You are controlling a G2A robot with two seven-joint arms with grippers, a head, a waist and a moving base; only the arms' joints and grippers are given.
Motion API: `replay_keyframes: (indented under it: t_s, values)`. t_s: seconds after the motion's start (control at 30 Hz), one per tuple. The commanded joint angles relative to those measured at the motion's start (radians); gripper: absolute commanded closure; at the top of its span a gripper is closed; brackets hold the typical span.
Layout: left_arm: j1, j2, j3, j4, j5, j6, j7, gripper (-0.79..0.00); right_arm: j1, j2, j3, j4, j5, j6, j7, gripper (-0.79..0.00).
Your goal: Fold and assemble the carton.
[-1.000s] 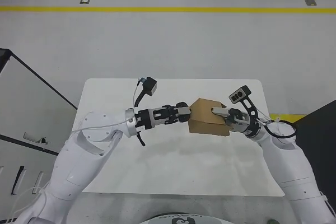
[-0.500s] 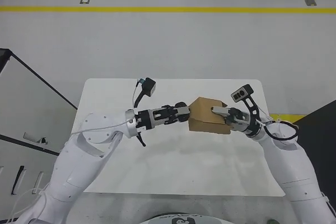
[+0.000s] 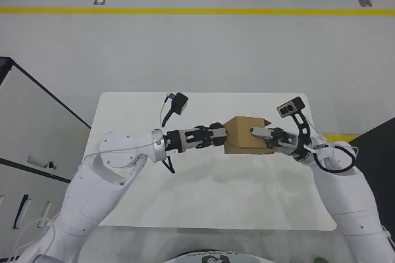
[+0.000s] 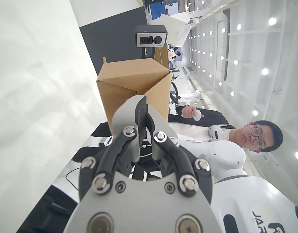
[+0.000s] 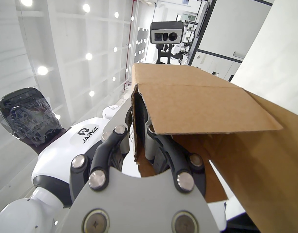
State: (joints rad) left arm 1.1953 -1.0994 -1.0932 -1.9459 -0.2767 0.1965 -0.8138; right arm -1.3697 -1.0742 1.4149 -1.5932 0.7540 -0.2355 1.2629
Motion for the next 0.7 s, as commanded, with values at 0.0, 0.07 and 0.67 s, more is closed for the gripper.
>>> replay_keyframes:
  t_s: [0.0, 0.07, 0.67]
  values:
    - [-0.002, 0.000, 0.003, -0.002, 0.000, 0.002, -0.012, 0.000, -0.001, 0.000, -0.001, -0.001, -0.001, -0.001, 0.000, 0.000]
    - [-0.004, 0.001, 0.008, -0.005, 0.003, -0.002, -0.028, 0.000, -0.001, 0.001, -0.001, -0.002, -0.002, -0.001, -0.001, 0.000]
    - [-0.011, -0.001, 0.027, 0.003, -0.003, -0.005, -0.039, 0.000, -0.008, 0.001, -0.012, -0.012, 0.018, -0.017, 0.013, 0.000]
